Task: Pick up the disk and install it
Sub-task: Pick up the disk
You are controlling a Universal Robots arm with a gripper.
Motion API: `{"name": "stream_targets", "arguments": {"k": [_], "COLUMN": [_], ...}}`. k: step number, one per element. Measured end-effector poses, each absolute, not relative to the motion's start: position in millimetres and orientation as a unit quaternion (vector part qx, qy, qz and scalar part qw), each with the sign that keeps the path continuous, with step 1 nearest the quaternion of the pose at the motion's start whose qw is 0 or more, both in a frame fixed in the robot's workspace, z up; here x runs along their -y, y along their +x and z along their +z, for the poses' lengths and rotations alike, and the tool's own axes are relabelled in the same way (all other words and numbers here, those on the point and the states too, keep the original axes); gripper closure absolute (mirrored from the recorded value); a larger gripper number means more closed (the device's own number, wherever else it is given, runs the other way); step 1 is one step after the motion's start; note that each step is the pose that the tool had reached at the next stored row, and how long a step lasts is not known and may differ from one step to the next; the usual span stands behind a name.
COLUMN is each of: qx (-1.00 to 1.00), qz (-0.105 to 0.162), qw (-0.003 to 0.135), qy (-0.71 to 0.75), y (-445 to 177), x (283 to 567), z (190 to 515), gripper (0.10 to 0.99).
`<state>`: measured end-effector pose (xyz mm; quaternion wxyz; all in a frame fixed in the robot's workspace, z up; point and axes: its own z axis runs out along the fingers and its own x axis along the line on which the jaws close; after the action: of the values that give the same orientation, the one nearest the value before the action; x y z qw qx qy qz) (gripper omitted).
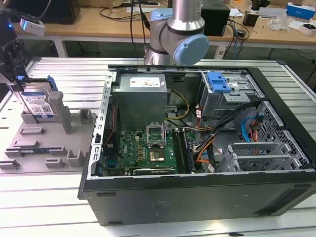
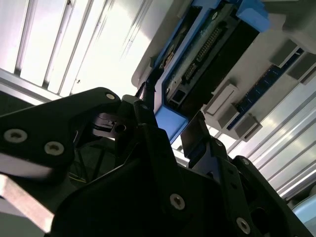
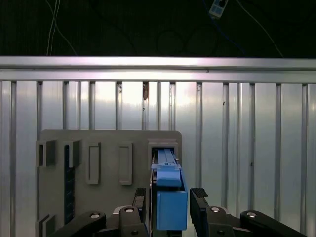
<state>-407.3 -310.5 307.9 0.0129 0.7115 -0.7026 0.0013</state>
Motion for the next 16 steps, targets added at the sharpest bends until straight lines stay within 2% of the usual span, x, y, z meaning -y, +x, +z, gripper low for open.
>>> {"name": "stream_targets", "arguments": {"k": [16], "qx": [0.7], "qz": [0.001], "qw": [0.013], "qy": [0.715], "y": [-408.0], "x": [310.5], "z": [301.5], "gripper": [0.604]}}
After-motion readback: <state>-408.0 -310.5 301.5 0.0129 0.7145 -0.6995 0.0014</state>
